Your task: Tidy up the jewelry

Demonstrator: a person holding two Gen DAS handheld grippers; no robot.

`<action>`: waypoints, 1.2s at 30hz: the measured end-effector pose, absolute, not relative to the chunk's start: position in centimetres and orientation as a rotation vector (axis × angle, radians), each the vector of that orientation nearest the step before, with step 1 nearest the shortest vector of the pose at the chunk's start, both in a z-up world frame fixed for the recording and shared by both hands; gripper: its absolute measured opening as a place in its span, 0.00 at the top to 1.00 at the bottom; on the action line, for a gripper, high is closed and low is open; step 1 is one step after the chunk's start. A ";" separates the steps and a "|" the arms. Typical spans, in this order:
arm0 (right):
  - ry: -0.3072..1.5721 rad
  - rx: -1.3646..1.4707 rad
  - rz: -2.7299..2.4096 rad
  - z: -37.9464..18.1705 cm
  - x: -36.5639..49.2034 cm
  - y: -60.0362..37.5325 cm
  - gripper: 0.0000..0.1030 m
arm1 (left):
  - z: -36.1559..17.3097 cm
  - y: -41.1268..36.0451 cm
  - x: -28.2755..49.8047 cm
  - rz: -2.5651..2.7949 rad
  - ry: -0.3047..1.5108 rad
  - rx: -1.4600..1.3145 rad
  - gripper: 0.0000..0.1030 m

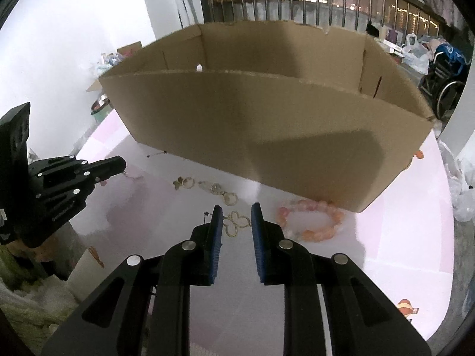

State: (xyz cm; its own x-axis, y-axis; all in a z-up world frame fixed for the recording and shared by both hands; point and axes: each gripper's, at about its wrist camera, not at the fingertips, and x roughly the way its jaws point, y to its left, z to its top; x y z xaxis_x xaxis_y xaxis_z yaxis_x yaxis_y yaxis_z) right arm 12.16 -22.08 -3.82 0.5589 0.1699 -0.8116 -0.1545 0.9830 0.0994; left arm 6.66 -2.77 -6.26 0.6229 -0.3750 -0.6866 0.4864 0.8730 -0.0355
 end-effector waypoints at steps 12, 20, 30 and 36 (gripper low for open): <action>0.817 0.018 0.205 1.3 10.8 -22.7 0.81 | 0.8 -2.4 4.9 -0.544 0.607 0.142 1.00; 0.634 0.001 0.266 8.7 12.4 -23.4 0.81 | 8.5 -4.1 6.3 -0.665 0.456 0.112 1.00; 0.777 0.132 0.346 7.8 21.2 -26.1 0.81 | 7.1 -8.8 16.3 -0.700 0.658 0.078 1.00; 0.945 0.182 0.332 3.7 26.0 -26.5 0.81 | 2.3 -10.6 21.1 -0.586 0.879 0.135 1.00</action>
State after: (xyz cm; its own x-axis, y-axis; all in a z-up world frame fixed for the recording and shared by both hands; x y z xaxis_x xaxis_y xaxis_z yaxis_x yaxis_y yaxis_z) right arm 26.01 -26.53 3.74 0.5399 0.3564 -0.7626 -0.1991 0.9343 0.2957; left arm 21.08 -10.59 2.32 0.4930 -0.4271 -0.7580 0.5350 0.8358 -0.1230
